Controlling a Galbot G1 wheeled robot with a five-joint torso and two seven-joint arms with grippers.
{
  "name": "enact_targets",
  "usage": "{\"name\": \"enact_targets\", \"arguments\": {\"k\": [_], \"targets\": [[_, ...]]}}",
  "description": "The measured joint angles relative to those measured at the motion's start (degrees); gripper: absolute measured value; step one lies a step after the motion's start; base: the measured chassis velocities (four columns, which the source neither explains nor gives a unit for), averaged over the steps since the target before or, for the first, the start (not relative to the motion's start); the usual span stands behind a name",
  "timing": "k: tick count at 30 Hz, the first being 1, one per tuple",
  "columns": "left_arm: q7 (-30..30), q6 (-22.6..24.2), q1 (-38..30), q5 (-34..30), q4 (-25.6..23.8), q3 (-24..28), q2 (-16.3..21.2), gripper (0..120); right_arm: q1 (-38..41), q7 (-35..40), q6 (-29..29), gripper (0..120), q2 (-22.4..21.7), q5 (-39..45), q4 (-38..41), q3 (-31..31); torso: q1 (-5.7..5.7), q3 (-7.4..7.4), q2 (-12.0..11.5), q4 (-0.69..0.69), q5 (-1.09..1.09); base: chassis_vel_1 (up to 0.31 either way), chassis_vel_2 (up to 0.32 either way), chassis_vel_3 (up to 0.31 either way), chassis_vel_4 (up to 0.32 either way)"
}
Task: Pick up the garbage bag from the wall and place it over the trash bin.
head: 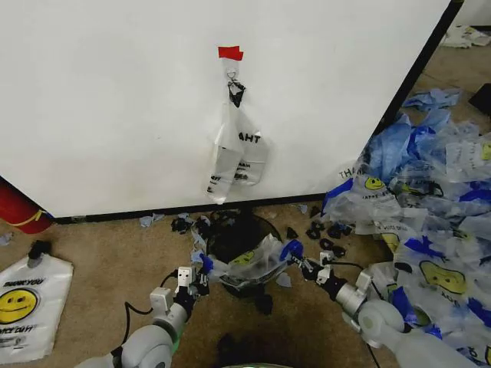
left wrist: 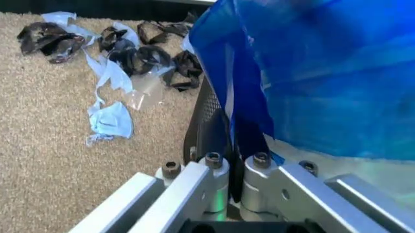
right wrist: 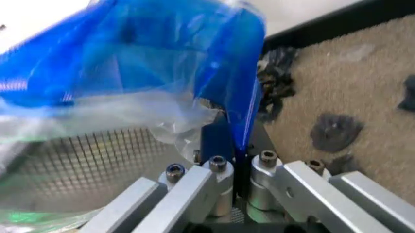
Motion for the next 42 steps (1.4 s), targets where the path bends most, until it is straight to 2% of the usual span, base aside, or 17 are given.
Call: {"name": "enact_targets", "arguments": {"k": [14, 42], "targets": [[-0.4, 0.0, -2.9, 0.0, 3.5, 3.4, -1.7, 0, 1.7, 0.7, 0.3, 0, 2.7, -1.4, -3.6, -2.5, 0.0, 0.0, 0.0, -0.01, -0.02, 0.0, 0.0, 0.0, 0.0], [-1.8, 0.6, -1.3, 1.8, 3.3, 3.3, -1.8, 0, 1.7, -0.2, 1.6, 0, 3.0, -4.1, -4.9, -1.9, 0.0, 0.0, 0.0, 0.0, 0.0, 0.0, 0.0, 0.0, 0.0]]}}
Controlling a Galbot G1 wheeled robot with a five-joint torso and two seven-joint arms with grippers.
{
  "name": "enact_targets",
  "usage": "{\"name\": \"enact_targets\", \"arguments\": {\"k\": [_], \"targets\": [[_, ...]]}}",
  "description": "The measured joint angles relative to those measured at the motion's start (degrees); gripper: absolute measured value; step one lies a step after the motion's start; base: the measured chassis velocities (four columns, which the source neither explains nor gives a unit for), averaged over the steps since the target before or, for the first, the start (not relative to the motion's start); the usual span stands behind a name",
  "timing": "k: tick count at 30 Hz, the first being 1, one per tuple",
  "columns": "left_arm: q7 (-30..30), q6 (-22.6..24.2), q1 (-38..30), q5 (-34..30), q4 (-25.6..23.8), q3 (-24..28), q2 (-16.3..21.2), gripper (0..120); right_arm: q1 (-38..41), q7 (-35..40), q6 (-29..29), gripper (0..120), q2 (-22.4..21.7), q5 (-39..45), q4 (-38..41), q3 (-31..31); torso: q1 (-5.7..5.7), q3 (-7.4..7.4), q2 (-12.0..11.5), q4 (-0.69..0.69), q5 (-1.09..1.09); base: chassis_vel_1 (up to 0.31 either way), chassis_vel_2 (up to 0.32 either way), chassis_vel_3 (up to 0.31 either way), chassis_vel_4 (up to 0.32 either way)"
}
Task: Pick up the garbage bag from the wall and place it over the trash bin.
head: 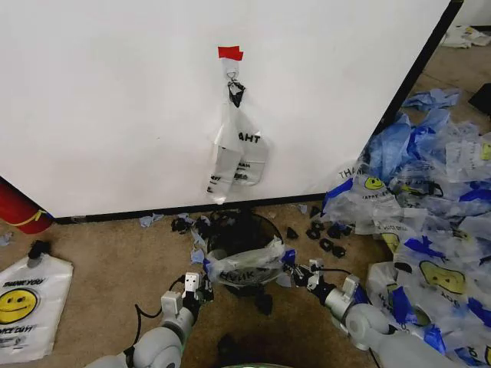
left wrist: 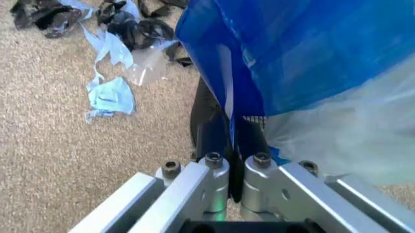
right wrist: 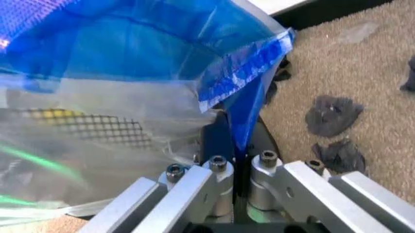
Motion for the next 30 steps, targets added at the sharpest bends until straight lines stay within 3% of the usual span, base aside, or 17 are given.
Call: {"name": "enact_targets", "arguments": {"k": [3, 7, 9, 14, 16, 20, 23, 25, 30], "targets": [[0.1, 0.3, 0.9, 0.3, -0.8, -1.0, 0.2, 8, -0.3, -0.2, 0.0, 0, -0.5, -0.2, 0.6, 0.2, 0.0, 0.0, 0.0, 0.0, 0.0, 0.0, 0.0, 0.0, 0.0], [0.5, 0.9, 2.9, 0.5, -3.0, -2.8, 1.0, 24, -1.4, 0.1, -0.4, 15, -1.8, -0.6, 2.3, 1.3, 0.0, 0.0, 0.0, 0.01, 0.0, 0.0, 0.0, 0.0, 0.0], [0.5, 0.9, 3.1, 0.5, -3.2, -2.9, 1.1, 26, -1.5, 0.2, -0.5, 17, -1.9, -0.6, 2.5, 1.4, 0.0, 0.0, 0.0, 0.01, 0.0, 0.0, 0.0, 0.0, 0.0], [0.1, 1.4, 5.0, 0.6, -5.9, -4.5, 2.5, 49, -3.3, 0.0, -0.7, 41, -4.2, -1.8, 4.6, 3.5, 0.0, 0.0, 0.0, 0.0, -0.01, 0.0, 0.0, 0.0, 0.0], [0.0, 1.6, 5.3, 0.6, -6.4, -4.7, 2.8, 52, -3.6, -0.1, -0.7, 43, -4.5, -2.1, 4.8, 3.8, 0.0, 0.0, 0.0, 0.0, -0.01, 0.0, 0.0, 0.0, 0.0], [-0.5, 2.2, 6.3, 0.6, -8.3, -5.7, 4.4, 69, -5.0, -0.4, -0.4, 62, -5.7, -3.5, 5.8, 5.3, 0.0, 0.0, 0.0, -0.01, -0.01, 0.0, 0.0, 0.0, 0.0], [-0.5, 2.3, 6.7, 0.7, -8.9, -6.1, 4.9, 76, -5.3, -0.5, -0.2, 69, -6.2, -3.7, 6.2, 5.6, 0.0, 0.0, 0.0, 0.0, 0.01, 0.0, 0.0, 0.0, 0.0], [-0.6, 2.4, 7.2, 0.7, -9.7, -6.6, 5.4, 88, -5.7, -1.0, 0.1, 79, -6.7, -4.1, 6.6, 6.4, 0.0, 0.0, 0.0, 0.0, 0.0, 0.0, 0.0, 0.0, 0.0], [-0.8, 2.5, 7.6, 1.1, -10.3, -6.8, 6.1, 99, -6.8, -1.5, 0.2, 95, -7.4, -4.3, 7.9, 8.4, 0.0, 0.0, 0.0, -0.01, -0.01, 0.0, 0.0, 0.0, 0.0]]}}
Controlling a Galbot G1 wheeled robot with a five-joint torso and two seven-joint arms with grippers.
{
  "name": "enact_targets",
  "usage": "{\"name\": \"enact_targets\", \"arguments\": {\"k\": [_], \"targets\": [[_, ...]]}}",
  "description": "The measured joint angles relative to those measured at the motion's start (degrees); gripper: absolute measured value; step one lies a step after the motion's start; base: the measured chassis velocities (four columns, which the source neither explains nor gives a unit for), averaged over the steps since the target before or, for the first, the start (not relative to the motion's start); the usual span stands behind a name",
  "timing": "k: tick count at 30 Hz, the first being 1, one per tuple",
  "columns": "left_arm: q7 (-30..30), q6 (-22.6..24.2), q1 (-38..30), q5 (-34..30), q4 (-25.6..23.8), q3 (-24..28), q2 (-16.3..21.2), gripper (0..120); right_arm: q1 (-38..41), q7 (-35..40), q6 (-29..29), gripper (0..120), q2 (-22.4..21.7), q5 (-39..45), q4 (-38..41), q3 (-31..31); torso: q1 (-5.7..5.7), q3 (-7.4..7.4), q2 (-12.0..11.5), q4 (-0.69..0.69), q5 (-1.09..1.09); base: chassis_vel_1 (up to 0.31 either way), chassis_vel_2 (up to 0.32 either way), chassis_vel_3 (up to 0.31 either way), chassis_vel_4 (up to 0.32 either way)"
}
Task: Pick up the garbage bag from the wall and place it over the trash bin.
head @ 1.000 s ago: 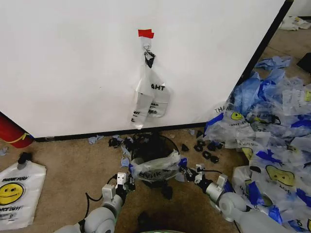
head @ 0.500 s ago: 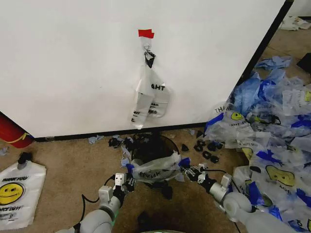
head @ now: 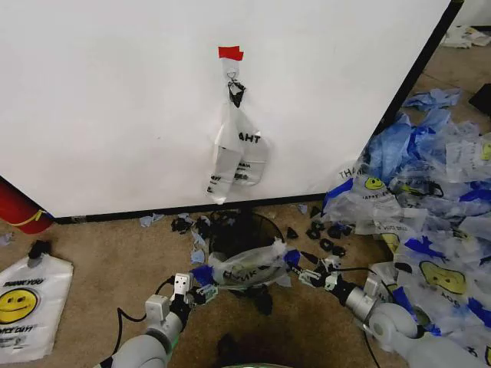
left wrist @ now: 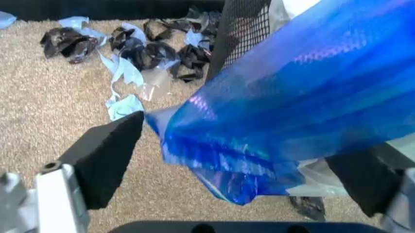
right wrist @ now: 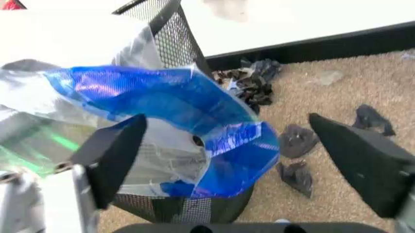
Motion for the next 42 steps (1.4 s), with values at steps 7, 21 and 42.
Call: {"name": "enact_targets", "arguments": {"k": [7, 21, 42], "targets": [[-0.1, 0.0, 1.1, 0.3, -0.7, -1.2, 0.6, 100, -0.7, -0.7, 0.2, 100, -1.0, -1.0, 0.6, 1.3, 0.0, 0.0, 0.0, 0.01, 0.01, 0.0, 0.0, 0.0, 0.0], [0.0, 0.1, 6.4, 1.0, -3.5, -5.3, 2.6, 100, -2.3, -1.3, 0.2, 100, -3.2, -1.2, 2.7, 2.7, 0.0, 0.0, 0.0, 0.01, 0.01, 0.0, 0.0, 0.0, 0.0], [0.6, -0.9, 15.6, 3.9, -9.6, -13.3, 8.5, 100, -13.6, -7.7, -0.4, 100, -8.5, -1.7, 8.2, 15.3, 0.0, 0.0, 0.0, 0.0, -0.01, 0.0, 0.0, 0.0, 0.0]]}}
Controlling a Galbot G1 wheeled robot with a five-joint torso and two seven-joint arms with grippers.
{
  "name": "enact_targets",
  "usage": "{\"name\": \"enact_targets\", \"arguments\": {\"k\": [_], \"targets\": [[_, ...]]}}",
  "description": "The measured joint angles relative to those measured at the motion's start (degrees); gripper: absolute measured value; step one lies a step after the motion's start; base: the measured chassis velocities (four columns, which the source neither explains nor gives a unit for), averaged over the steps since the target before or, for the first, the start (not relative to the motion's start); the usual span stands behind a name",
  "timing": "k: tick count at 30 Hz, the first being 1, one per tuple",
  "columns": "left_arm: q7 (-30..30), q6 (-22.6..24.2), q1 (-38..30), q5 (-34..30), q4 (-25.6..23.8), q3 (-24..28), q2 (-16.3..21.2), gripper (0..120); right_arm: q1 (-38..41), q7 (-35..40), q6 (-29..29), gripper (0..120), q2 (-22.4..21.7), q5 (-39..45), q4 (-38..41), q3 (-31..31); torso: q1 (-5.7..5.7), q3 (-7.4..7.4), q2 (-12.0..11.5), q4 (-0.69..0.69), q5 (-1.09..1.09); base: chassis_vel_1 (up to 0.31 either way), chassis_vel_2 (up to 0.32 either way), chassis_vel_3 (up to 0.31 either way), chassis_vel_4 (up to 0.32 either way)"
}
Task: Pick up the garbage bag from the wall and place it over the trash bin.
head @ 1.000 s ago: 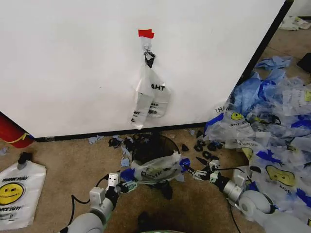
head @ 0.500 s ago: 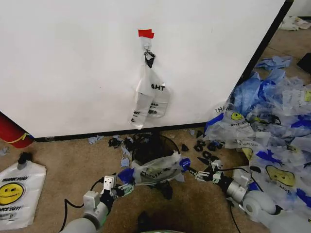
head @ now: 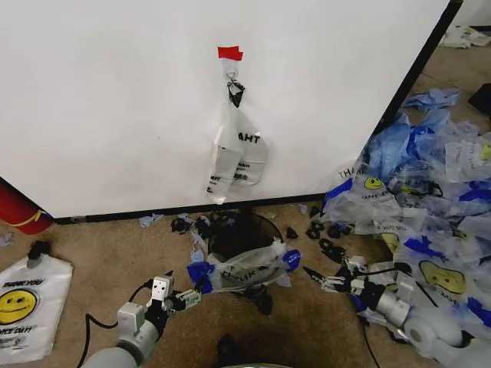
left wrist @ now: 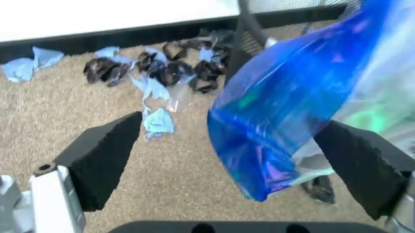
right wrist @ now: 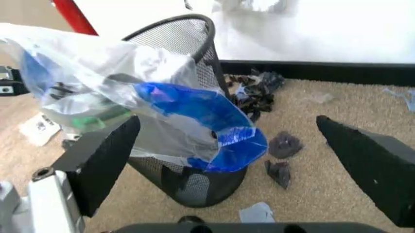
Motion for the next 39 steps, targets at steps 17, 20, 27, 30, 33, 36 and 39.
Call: {"name": "enact_targets", "arguments": {"k": [17, 20, 27, 30, 33, 36, 39], "targets": [[1.2, -3.7, 3.0, 0.1, -10.0, -6.9, 1.0, 100, -0.8, -3.0, 3.7, 100, 1.8, 5.6, 4.1, 9.1, 0.0, 0.0, 0.0, 0.01, 0.02, 0.0, 0.0, 0.0, 0.0], [3.6, -3.8, -2.6, -4.9, -10.1, -9.9, 3.0, 100, 1.9, 0.6, 4.7, 100, 2.2, 8.1, 5.5, 9.0, 0.0, 0.01, 0.0, -0.04, 0.01, 0.0, 0.0, 0.0, 0.0], [8.7, -3.7, -13.7, -13.5, -3.8, -8.9, 8.1, 100, 5.5, 5.1, 5.0, 100, 3.1, 8.8, 8.3, 9.9, 0.0, 0.01, 0.0, 0.03, 0.05, 0.0, 0.0, 0.0, 0.0], [13.0, -0.3, -22.4, -19.3, 0.2, -4.2, 9.6, 100, 2.9, 6.2, 5.4, 100, 3.3, 7.8, 10.6, 12.6, 0.0, 0.01, 0.0, 0.01, -0.05, 0.0, 0.0, 0.0, 0.0], [16.1, 2.7, -29.8, -22.9, 1.6, 0.6, 10.3, 100, 0.7, 6.6, 6.0, 100, 3.9, 6.7, 11.5, 14.8, 0.0, 0.01, 0.0, 0.01, 0.02, 0.0, 0.0, 0.0, 0.0], [22.3, 10.3, -44.4, -27.1, 4.9, 9.9, 9.7, 100, -3.2, 7.0, 6.4, 100, 5.7, 5.7, 12.6, 18.8, 0.0, 0.0, 0.0, 0.0, 0.07, 0.0, 0.0, 0.0, 0.0], [23.9, 14.1, -57.1, -28.2, 8.2, 21.1, 7.2, 100, -5.1, 7.1, 6.5, 100, 7.0, 5.0, 12.9, 20.7, 0.01, 0.01, 0.0, 0.01, -0.02, 0.0, 0.0, 0.0, 0.0]]}}
